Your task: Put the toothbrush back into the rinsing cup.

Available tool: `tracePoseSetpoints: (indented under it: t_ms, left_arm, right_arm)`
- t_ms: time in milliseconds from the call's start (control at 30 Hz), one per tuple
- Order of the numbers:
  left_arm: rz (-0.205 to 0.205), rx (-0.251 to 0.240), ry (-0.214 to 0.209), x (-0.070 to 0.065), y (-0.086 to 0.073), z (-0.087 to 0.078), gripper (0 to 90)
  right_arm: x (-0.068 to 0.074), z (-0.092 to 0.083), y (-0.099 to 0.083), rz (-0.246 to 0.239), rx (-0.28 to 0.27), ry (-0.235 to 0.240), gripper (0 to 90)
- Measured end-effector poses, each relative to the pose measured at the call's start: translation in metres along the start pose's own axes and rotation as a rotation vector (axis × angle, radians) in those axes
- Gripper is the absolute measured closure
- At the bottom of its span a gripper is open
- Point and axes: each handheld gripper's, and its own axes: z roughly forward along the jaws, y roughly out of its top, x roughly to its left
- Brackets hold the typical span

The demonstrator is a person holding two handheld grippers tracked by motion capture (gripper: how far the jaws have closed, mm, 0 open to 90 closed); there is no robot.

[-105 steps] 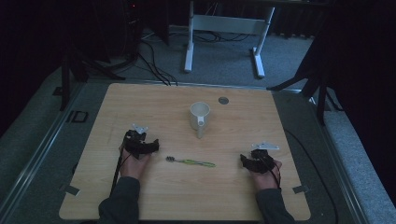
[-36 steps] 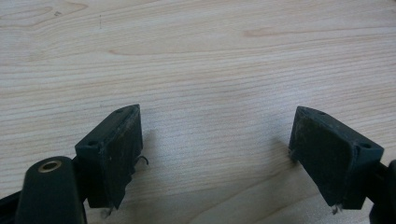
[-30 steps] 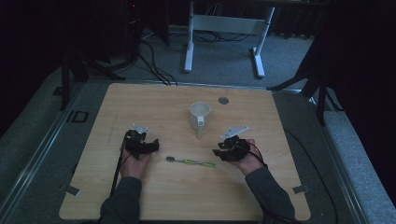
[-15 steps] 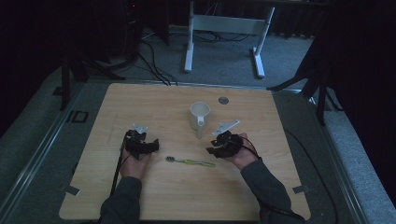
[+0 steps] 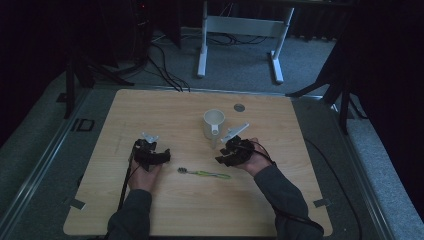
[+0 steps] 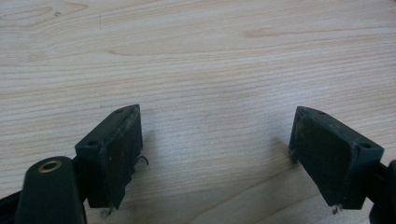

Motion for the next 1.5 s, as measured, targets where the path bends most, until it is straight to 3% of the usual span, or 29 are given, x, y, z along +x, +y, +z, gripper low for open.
tracePoseSetpoints:
  t_ms: [433, 1267, 1500]
  left_arm:
    - [0.001, 0.0, 0.0, 0.0, 0.0, 0.0, 17.8]
    - [0.001, 0.0, 0.0, 0.0, 0.0, 0.0, 17.8]
    - [0.001, 0.0, 0.0, 0.0, 0.0, 0.0, 17.8]
  right_arm:
    - [0.001, 0.01, 0.01, -0.036, 0.045, 0.057, 61.4]
    - [0.013, 0.025, 0.036, -0.163, 0.168, 0.15, 63.4]
    - [0.016, 0.028, 0.04, -0.179, 0.198, 0.156, 64.0]
